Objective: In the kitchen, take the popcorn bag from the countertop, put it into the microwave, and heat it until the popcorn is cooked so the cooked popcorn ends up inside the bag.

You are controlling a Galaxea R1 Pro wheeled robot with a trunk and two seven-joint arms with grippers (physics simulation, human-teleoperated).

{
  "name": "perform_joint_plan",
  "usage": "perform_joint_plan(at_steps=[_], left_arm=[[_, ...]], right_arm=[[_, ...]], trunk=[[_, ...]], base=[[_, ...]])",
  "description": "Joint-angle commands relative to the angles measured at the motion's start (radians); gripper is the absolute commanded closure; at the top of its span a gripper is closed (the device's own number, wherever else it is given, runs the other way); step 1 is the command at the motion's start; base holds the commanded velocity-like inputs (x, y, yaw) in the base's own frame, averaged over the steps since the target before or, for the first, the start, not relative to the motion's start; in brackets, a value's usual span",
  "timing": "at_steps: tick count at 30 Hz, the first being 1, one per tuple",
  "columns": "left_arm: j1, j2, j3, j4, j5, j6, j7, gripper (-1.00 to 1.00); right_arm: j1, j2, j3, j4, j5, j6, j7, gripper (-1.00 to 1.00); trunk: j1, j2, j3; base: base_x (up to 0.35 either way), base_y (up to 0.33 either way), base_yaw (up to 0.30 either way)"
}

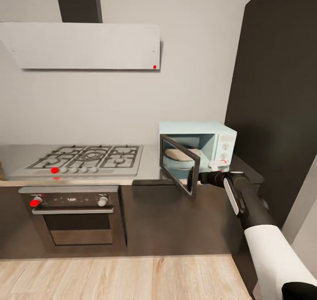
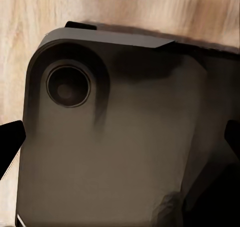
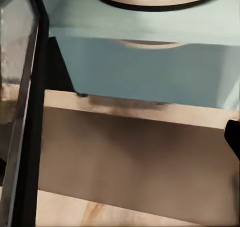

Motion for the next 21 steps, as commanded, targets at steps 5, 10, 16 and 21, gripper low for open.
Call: perform_joint_plan(at_steps=[5, 10, 16, 21], left_arm=[[0.000, 0.000, 0.000, -0.001, 0.007, -0.002, 0.000, -1.00], [0.000, 0.000, 0.000, -0.001, 0.007, -0.002, 0.000, -1.00], [0.000, 0.000, 0.000, -0.001, 0.007, -0.002, 0.000, -1.00], [0.000, 0.000, 0.000, 0.000, 0.007, -0.002, 0.000, -1.00]], right_arm=[[-0.001, 0.001, 0.000, -0.001, 0.003, 0.004, 0.005, -1.00], [-0.001, 0.002, 0.000, -0.001, 0.003, 0.004, 0.002, -1.00], [-0.001, 0.001, -0.003, 0.000, 0.002, 0.002, -0.003, -1.00], [-0.001, -0.008, -0.009, 0.003, -0.004, -0.003, -0.011, -1.00]], trunk=[[0.000, -0.001, -0.001], [0.000, -0.001, -0.001], [0.000, -0.001, -0.001], [0.000, -0.001, -0.001]], base=[[-0.178, 0.275, 0.000], [-0.179, 0.274, 0.000], [-0.178, 0.246, 0.000], [-0.075, 0.080, 0.000]])
